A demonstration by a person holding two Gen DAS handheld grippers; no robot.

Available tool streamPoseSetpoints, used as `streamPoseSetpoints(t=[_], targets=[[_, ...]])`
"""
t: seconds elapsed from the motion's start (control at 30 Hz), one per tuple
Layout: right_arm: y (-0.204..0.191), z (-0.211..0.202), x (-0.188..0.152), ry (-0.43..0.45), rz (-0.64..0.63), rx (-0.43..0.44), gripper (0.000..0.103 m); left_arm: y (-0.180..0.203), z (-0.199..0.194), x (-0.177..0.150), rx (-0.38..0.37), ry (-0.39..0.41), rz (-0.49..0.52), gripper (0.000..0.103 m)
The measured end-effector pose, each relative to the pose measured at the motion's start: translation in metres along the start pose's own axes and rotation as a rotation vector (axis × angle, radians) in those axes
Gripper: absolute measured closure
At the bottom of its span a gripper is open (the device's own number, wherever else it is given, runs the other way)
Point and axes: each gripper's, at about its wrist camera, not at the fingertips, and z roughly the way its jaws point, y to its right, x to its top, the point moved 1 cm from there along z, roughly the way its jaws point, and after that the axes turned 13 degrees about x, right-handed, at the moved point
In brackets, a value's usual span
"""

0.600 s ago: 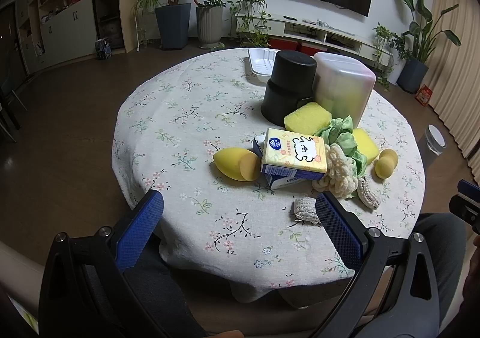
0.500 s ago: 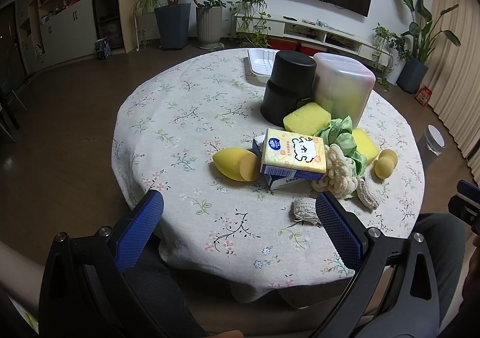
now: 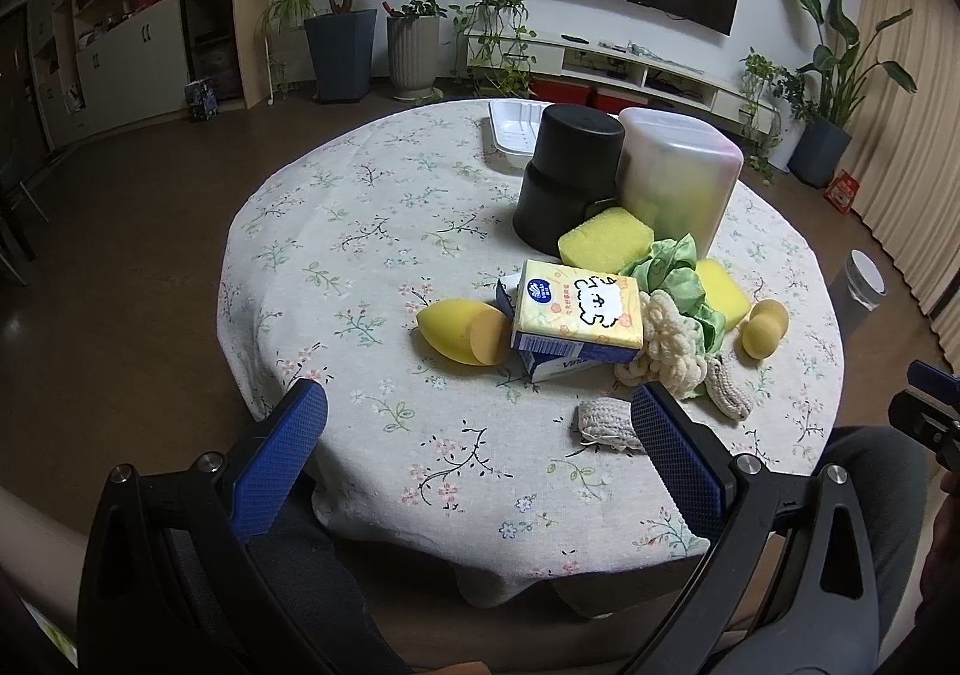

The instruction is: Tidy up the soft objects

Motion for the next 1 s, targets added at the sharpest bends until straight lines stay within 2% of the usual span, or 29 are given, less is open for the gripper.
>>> streamPoseSetpoints(t=[0.77,1.0], targets=[[0.0,0.001,0.0,0.004,0.004,-0.001,0.001,0.002,0.003,-0.002,-0.009,-0.005,0.009,0.0],[-0.003,0.022,0.0,-0.005,-0.017,0.006,0.001,0.023,0.014,-0.022,-0.05,0.006,0.122,0.0]])
